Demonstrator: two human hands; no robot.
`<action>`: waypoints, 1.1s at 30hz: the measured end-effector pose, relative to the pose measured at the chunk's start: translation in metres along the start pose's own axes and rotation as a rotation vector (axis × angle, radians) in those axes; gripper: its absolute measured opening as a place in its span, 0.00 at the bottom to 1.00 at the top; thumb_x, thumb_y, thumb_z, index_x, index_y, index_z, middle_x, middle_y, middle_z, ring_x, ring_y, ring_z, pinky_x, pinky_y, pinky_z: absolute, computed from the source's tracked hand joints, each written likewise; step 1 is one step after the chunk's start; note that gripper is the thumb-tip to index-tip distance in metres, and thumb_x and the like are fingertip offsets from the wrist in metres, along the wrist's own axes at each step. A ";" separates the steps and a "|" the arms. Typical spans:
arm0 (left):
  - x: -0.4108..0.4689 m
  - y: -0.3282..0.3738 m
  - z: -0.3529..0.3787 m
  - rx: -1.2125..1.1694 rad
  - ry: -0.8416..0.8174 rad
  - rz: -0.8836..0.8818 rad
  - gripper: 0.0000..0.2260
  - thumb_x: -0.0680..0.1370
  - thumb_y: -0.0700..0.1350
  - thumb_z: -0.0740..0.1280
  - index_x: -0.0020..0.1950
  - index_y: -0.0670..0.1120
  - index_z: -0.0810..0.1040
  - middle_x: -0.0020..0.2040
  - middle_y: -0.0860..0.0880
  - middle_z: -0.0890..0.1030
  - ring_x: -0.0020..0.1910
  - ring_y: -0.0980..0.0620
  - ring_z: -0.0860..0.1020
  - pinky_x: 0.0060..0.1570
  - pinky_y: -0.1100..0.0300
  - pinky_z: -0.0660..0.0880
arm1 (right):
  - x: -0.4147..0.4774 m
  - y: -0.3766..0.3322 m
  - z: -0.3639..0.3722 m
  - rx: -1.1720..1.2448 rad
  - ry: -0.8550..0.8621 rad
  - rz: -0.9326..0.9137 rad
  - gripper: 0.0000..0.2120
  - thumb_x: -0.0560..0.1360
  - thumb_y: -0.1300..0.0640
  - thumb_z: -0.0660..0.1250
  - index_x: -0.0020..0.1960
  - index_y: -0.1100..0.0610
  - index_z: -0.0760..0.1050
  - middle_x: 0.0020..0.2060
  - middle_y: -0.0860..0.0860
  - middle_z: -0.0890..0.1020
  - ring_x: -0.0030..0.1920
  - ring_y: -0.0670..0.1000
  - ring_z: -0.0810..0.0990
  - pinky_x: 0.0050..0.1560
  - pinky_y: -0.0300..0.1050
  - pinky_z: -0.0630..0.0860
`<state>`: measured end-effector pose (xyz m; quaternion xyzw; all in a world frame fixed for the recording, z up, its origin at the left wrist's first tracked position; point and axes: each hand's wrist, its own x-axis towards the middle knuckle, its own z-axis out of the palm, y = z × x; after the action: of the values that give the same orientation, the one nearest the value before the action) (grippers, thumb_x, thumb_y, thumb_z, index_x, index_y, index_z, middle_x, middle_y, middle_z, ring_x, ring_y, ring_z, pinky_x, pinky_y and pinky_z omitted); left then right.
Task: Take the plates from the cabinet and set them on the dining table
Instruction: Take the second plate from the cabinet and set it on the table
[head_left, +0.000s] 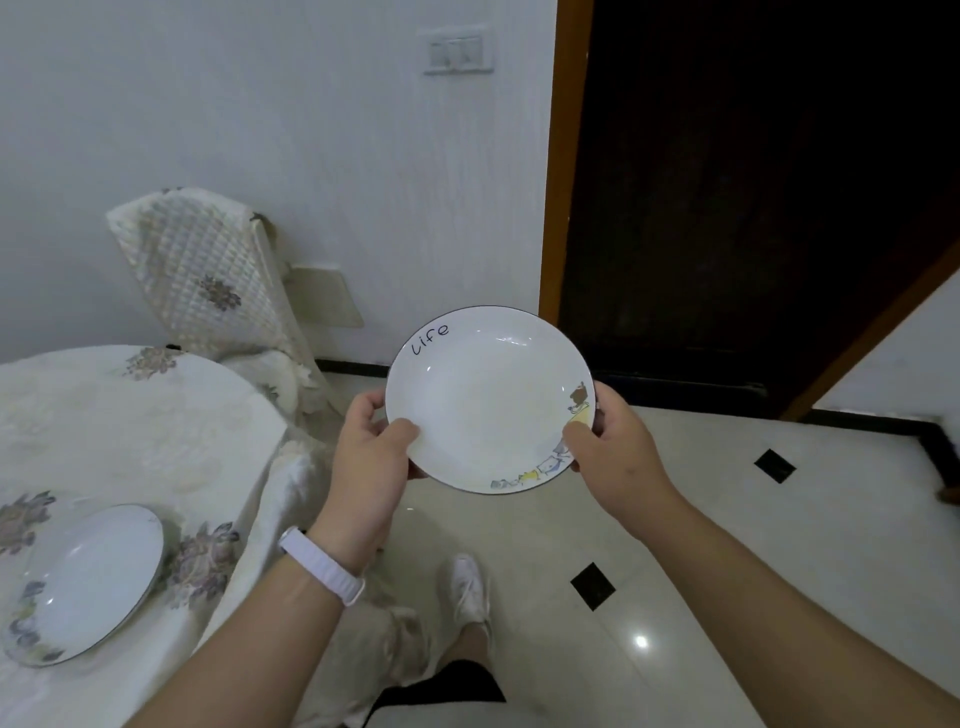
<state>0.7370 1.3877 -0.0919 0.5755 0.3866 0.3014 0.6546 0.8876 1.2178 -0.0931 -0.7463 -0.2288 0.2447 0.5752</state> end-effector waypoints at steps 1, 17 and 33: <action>0.011 -0.002 0.001 -0.005 -0.006 -0.007 0.12 0.69 0.39 0.63 0.50 0.49 0.75 0.34 0.53 0.84 0.30 0.54 0.81 0.26 0.60 0.76 | 0.009 0.000 0.002 -0.012 0.005 0.006 0.22 0.75 0.64 0.61 0.51 0.35 0.73 0.46 0.34 0.83 0.47 0.36 0.80 0.36 0.29 0.75; 0.245 0.036 -0.036 -0.072 -0.040 -0.016 0.12 0.76 0.31 0.60 0.50 0.48 0.73 0.34 0.53 0.83 0.31 0.55 0.81 0.26 0.60 0.76 | 0.214 -0.057 0.110 -0.072 0.041 0.004 0.22 0.73 0.64 0.61 0.58 0.41 0.76 0.48 0.36 0.84 0.49 0.39 0.82 0.49 0.45 0.82; 0.339 0.047 -0.127 -0.124 0.237 -0.046 0.12 0.70 0.39 0.63 0.50 0.52 0.74 0.42 0.46 0.82 0.32 0.53 0.81 0.27 0.60 0.76 | 0.347 -0.089 0.231 -0.144 -0.262 -0.042 0.18 0.67 0.56 0.60 0.51 0.39 0.76 0.45 0.45 0.84 0.49 0.56 0.83 0.49 0.64 0.81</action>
<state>0.8066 1.7456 -0.1047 0.4852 0.4549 0.3756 0.6455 1.0060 1.6272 -0.0927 -0.7422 -0.3344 0.3110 0.4906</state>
